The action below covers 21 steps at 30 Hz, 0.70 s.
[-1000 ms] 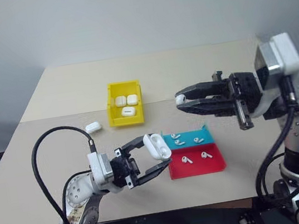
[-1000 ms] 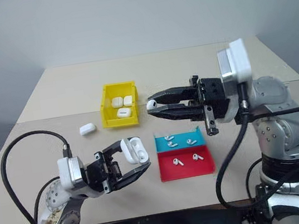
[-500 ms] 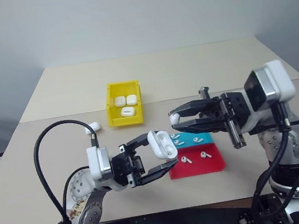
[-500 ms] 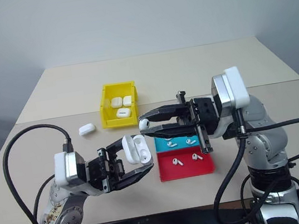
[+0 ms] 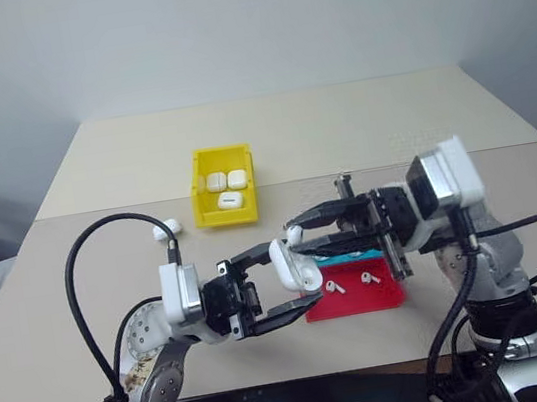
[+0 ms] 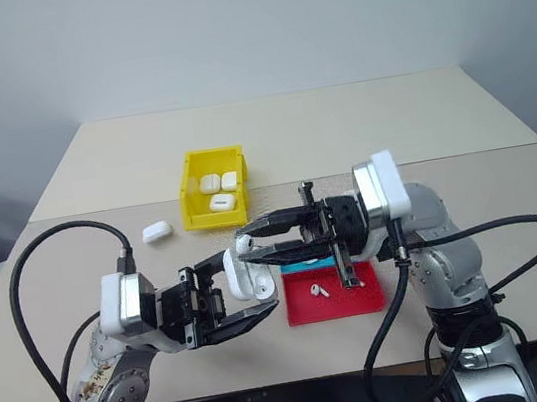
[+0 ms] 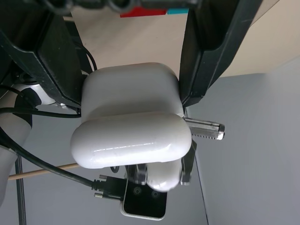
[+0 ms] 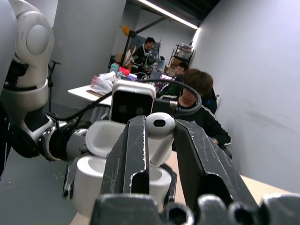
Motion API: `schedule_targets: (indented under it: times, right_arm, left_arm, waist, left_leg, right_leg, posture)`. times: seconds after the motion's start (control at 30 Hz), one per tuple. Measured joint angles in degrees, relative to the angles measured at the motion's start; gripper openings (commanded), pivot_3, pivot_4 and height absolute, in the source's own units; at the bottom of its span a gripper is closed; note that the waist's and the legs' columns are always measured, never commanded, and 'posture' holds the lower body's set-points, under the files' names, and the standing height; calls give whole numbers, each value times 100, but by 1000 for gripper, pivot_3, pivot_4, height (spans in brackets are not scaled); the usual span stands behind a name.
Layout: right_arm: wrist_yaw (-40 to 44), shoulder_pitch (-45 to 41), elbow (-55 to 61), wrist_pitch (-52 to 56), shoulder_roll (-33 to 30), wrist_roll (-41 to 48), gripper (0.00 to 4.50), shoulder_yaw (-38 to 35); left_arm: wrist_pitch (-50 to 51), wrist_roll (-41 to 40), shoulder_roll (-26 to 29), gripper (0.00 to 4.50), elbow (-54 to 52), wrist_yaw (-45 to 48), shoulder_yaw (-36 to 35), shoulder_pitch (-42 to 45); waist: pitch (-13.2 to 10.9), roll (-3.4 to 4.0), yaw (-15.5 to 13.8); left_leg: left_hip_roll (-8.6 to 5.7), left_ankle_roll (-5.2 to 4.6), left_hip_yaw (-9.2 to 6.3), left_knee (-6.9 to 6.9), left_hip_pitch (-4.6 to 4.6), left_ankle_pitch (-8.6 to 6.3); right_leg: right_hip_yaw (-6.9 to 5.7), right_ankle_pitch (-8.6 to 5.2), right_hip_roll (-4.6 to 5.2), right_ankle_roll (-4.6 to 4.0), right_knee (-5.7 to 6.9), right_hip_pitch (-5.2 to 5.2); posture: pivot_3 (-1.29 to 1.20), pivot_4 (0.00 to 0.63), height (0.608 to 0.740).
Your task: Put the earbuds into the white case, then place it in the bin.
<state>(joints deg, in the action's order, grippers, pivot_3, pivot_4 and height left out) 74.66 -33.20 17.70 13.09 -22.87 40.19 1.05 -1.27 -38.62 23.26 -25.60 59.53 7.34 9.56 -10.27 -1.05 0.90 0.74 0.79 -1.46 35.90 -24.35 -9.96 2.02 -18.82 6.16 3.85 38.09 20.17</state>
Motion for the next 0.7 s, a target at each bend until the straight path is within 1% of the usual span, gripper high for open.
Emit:
schedule_targets:
  times: [0.4, 0.47, 0.5, 0.67, 0.7]
  right_arm:
    - [110, 22, -128, -363, -60, -140, 631, 59]
    - [170, 52, -131, -385, -133, -122, 1354, 52]
    - [206, 64, -132, -385, -158, -113, 1602, 57]
    - [293, 100, -133, -426, -252, -69, 3313, 54]
    - [293, 102, -134, -463, -257, -73, 3313, 55]
  left_arm:
    - [34, 29, -10, 2786, 4, 8, -8, -2]
    - [34, 32, -10, 2786, 5, 32, -8, -5]
    - [33, 34, -12, 2786, 5, 37, -10, -3]
    - [34, 54, -9, 2786, 5, 78, -2, -5]
    - [34, 62, -11, 2786, 6, 79, -3, -6]
  waist:
    - [0, 0, -3]
    - [0, 0, -6]
    - [0, 0, -4]
    - [0, 0, -2]
    - [0, 0, -2]
  left_leg:
    - [0, 0, 0, -1, 0, 0]
    - [0, 0, 0, -1, 0, 0]
    - [0, 0, 0, -1, 0, 0]
    - [0, 0, 0, -1, 0, 0]
    - [0, 0, 0, -1, 0, 0]
  right_leg:
    - [0, 0, 0, 0, 0, 0]
    - [0, 0, 0, 0, -1, 0]
    - [0, 0, 0, 0, -1, 0]
    - [0, 0, 0, 0, 0, 0]
    - [0, 0, 0, 0, 0, 0]
  posture:
    - [0, 150, 740]
    - [0, 150, 740]
    - [0, 150, 740]
    - [0, 150, 740]
    - [0, 150, 740]
